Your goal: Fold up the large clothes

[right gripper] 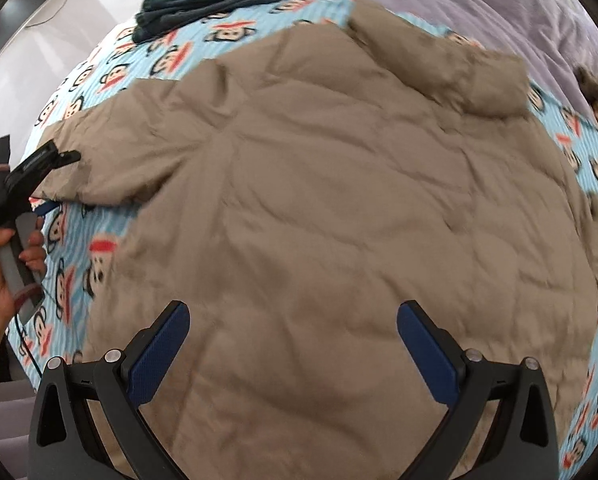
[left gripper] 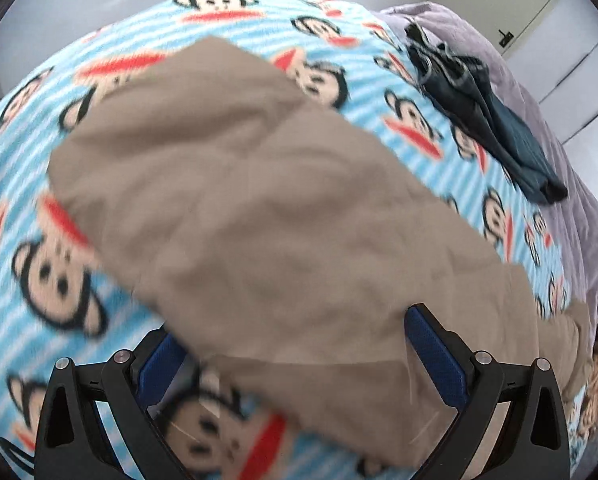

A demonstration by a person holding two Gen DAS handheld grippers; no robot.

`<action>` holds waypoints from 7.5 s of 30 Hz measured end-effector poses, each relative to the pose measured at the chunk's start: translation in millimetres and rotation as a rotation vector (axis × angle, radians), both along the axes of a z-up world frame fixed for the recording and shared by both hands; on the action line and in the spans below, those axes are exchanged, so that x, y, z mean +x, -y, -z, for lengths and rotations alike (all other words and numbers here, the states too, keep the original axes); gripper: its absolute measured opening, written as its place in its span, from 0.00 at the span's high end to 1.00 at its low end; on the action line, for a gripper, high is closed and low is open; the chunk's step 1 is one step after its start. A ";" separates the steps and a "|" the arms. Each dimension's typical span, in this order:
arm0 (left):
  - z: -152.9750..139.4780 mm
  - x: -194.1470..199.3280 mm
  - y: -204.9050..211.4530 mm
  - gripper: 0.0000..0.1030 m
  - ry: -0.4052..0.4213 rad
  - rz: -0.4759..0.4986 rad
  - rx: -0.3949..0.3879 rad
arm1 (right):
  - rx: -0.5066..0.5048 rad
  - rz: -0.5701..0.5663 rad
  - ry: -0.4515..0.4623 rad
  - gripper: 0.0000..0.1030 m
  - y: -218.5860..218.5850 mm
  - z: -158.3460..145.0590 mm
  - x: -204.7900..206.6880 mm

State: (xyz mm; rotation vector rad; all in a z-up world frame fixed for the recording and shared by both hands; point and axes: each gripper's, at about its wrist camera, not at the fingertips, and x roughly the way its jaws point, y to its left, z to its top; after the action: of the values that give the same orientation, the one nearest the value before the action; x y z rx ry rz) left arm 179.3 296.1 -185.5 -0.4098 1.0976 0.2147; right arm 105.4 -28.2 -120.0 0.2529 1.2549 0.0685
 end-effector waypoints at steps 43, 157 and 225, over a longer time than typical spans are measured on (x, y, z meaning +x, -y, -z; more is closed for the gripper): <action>-42.1 -59.1 406.2 0.68 0.156 1.173 0.194 | 0.272 0.539 -0.007 0.82 187.3 40.0 -53.1; -41.7 -245.5 463.9 0.01 -0.346 1.119 0.221 | 0.536 0.748 -0.097 0.00 381.3 87.9 -274.5; -59.3 -122.3 371.9 0.01 -0.152 0.723 0.296 | 0.398 0.092 0.387 0.89 327.3 -38.3 -24.3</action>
State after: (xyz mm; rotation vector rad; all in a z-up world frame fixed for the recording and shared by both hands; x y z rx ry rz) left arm 57.0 -75.8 -126.2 0.2819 1.2732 -0.2362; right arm 81.1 -355.5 -81.7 0.6116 0.8349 0.2763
